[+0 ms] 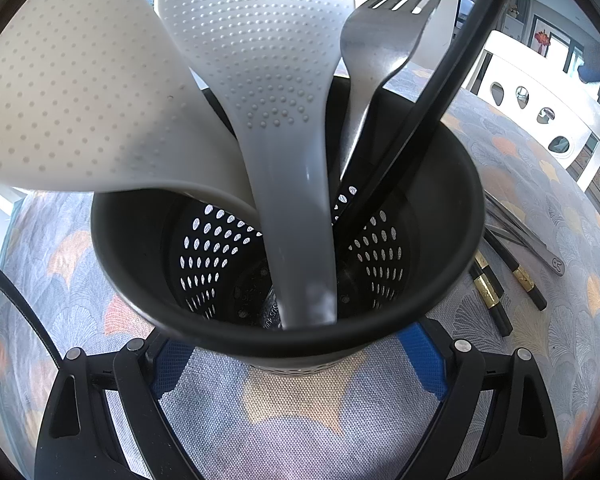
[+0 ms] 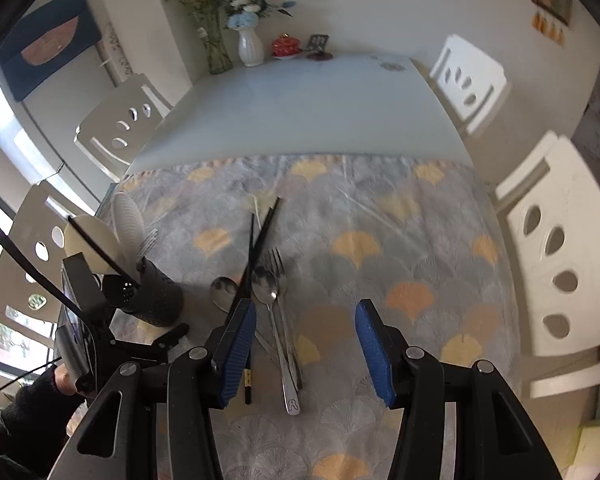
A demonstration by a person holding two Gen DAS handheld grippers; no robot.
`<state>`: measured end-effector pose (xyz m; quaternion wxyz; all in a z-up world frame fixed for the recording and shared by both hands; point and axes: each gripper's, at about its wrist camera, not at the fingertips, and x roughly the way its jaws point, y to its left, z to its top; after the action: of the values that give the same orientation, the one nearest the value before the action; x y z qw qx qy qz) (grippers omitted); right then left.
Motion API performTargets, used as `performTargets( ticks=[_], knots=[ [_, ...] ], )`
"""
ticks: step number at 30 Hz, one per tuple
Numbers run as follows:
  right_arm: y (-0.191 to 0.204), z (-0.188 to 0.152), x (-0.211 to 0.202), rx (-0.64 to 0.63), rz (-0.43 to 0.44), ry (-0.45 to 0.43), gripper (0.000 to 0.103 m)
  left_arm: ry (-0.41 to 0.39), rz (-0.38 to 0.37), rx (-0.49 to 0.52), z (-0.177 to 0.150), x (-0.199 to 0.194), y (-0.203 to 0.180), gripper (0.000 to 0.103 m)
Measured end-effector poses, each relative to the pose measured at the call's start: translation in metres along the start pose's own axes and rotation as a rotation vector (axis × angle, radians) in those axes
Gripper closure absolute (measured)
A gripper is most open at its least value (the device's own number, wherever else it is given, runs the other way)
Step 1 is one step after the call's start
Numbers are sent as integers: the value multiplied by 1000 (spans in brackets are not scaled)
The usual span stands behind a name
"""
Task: Organize utensils
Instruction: 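Move the right gripper back over the remaining silver fork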
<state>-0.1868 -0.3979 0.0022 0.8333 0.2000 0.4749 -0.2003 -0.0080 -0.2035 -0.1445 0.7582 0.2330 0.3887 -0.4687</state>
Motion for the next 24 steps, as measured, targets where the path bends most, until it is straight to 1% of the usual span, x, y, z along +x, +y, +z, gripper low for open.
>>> performTargets(
  ticks=[4, 7, 11, 15, 17, 20, 21, 23, 24],
  knots=[
    [-13, -6, 24, 48, 36, 52, 53, 0, -1, -1, 0, 0, 0, 12],
    [-13, -10, 45, 80, 80, 85, 53, 0, -1, 0, 1, 0, -1, 12],
    [-3, -13, 73, 66, 88, 118, 53, 0, -1, -1, 0, 0, -1, 11],
    [18, -15, 98, 29, 129, 167, 53, 0, -1, -1, 1, 0, -1, 11],
    [32, -15, 108, -14, 128, 174, 53, 0, -1, -1, 1, 0, -1, 11],
    [48, -14, 118, -73, 40, 158, 53, 1, 0, -1, 1, 0, -1, 11],
    [47, -14, 120, -66, 33, 158, 53, 1, 0, -1, 1, 0, -1, 11],
    [35, -13, 121, -5, 70, 152, 53, 1, 0, -1, 1, 0, -1, 11],
    [29, -12, 121, 18, 75, 154, 53, 0, 0, -1, 1, 0, -1, 11]
  ],
)
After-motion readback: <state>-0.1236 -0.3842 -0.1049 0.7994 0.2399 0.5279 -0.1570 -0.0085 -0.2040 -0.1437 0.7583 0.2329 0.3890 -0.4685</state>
